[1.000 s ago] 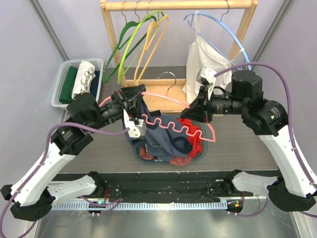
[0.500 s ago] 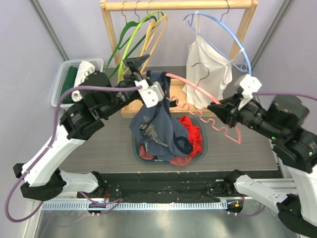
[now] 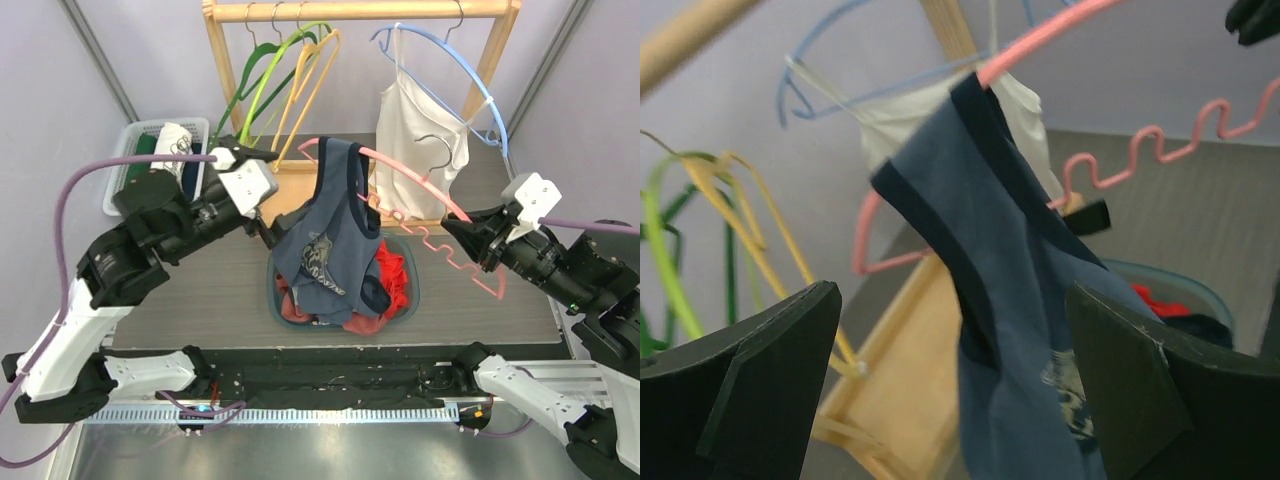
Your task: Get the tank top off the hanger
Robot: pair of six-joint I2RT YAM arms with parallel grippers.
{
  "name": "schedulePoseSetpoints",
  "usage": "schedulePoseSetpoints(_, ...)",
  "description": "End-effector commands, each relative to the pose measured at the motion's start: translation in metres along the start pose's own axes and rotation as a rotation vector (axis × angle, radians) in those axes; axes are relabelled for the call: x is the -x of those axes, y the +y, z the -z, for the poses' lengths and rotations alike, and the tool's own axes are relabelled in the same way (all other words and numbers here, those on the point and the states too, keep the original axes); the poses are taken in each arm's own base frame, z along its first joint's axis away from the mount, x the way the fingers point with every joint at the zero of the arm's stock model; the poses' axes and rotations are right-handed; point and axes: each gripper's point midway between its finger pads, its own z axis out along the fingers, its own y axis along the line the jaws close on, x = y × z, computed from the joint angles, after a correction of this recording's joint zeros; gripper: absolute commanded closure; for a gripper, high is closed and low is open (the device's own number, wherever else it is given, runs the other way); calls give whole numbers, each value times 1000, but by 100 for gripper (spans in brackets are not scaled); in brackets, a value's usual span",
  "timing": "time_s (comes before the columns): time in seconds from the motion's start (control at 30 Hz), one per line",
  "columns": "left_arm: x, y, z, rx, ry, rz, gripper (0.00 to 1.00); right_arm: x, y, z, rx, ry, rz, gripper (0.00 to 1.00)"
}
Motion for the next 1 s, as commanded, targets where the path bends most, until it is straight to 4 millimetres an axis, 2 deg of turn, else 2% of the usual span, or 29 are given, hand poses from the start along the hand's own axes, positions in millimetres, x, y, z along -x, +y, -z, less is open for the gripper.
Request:
schedulePoseSetpoints(0.0, -35, -41, -21, -129, 115, 224, 0, 63, -12, 21, -56, -216, 56, 99)
schedulePoseSetpoints(0.1, -32, -40, -25, -117, 141, 299, 0, 66, -12, 22, -50, -214, 74, 99)
schedulePoseSetpoints(0.17, -38, -38, -34, -107, 183, 301, 4, 61, -12, 17, -45, -186, 87, 99)
schedulePoseSetpoints(0.2, -33, -33, -33, -87, 184, 305, 5, 58, -12, 14, -43, -174, 90, 99)
schedulePoseSetpoints(0.23, -39, -26, -39, -39, 214, 323, 6, 54, -12, 9, -37, -153, 90, 99)
schedulePoseSetpoints(0.27, -32, -23, -39, -35, 201, 320, 7, 51, -12, 7, -36, -142, 92, 99)
schedulePoseSetpoints(0.37, -32, -23, -37, -41, 194, 294, 7, 43, -11, 0, -24, -117, 89, 99)
schedulePoseSetpoints(0.4, -25, -20, -37, -33, 157, 294, 7, 41, -10, -2, -19, -110, 83, 99)
schedulePoseSetpoints(0.57, -12, -7, -35, 42, 86, 352, 7, 27, -7, -7, -11, -77, 65, 99)
schedulePoseSetpoints(0.73, -26, 0, -42, 124, 126, 414, 8, 24, -9, -11, -16, -60, 63, 99)
schedulePoseSetpoints(0.97, -31, -10, -56, 94, 136, 466, 9, 31, -7, -18, 6, -66, 70, 99)
